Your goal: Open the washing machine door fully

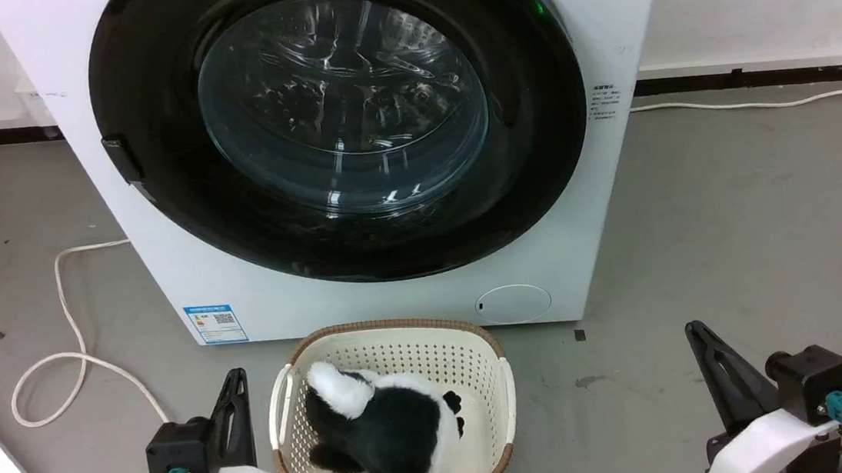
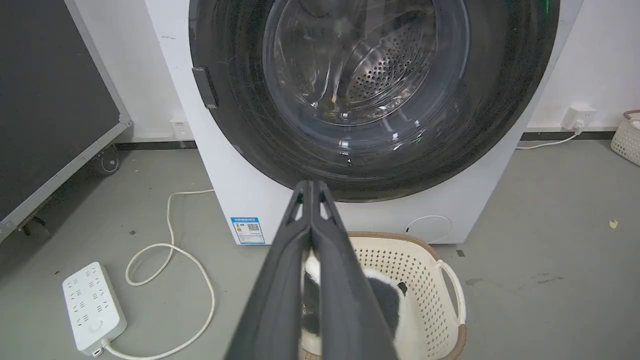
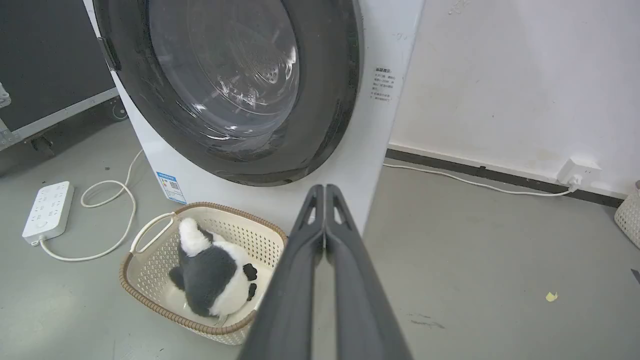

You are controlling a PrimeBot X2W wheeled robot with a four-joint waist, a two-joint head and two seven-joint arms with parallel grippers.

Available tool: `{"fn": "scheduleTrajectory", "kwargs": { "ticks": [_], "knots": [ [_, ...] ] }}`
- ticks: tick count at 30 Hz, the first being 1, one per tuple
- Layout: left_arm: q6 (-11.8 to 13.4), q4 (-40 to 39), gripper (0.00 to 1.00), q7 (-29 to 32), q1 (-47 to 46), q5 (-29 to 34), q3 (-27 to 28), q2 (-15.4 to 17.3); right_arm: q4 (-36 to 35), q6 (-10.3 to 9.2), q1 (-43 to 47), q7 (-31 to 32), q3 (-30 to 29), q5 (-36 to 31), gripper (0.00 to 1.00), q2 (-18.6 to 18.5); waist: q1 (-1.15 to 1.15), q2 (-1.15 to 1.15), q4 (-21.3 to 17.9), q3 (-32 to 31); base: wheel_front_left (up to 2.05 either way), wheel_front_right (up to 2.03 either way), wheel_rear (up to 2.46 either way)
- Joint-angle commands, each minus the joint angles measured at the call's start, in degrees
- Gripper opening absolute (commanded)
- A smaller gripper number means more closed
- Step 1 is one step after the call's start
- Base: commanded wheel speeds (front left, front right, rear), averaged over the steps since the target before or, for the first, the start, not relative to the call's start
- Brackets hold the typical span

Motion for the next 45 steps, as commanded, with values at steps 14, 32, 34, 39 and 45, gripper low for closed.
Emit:
{"fn": "scheduleTrajectory", "kwargs": {
  "ticks": [14,32,34,39,45],
  "knots": [
    [0.1,-0.2,0.0,0.0,-0.9,0.5,0.1,0.0,-0.3,-0.08,-0.7,0.0,0.0,-0.4,0.0,0.4,0.0,0.0,0.0,0.0,0.0,0.0,0.0],
    [0.1,-0.2,0.0,0.0,-0.9,0.5,0.1,0.0,-0.3,-0.08,-0.7,0.0,0.0,-0.4,0.0,0.4,0.0,0.0,0.0,0.0,0.0,0.0,0.0],
    [0.1,-0.2,0.0,0.0,-0.9,0.5,0.1,0.0,-0.3,-0.08,-0.7,0.0,0.0,-0.4,0.0,0.4,0.0,0.0,0.0,0.0,0.0,0.0,0.0],
    [0.1,-0.2,0.0,0.0,-0.9,0.5,0.1,0.0,-0.3,-0.08,-0.7,0.0,0.0,-0.4,0.0,0.4,0.0,0.0,0.0,0.0,0.0,0.0,0.0],
    [0.1,-0.2,0.0,0.0,-0.9,0.5,0.1,0.0,-0.3,-0.08,-0.7,0.0,0.0,-0.4,0.0,0.4,0.0,0.0,0.0,0.0,0.0,0.0,0.0]
  ]
}}
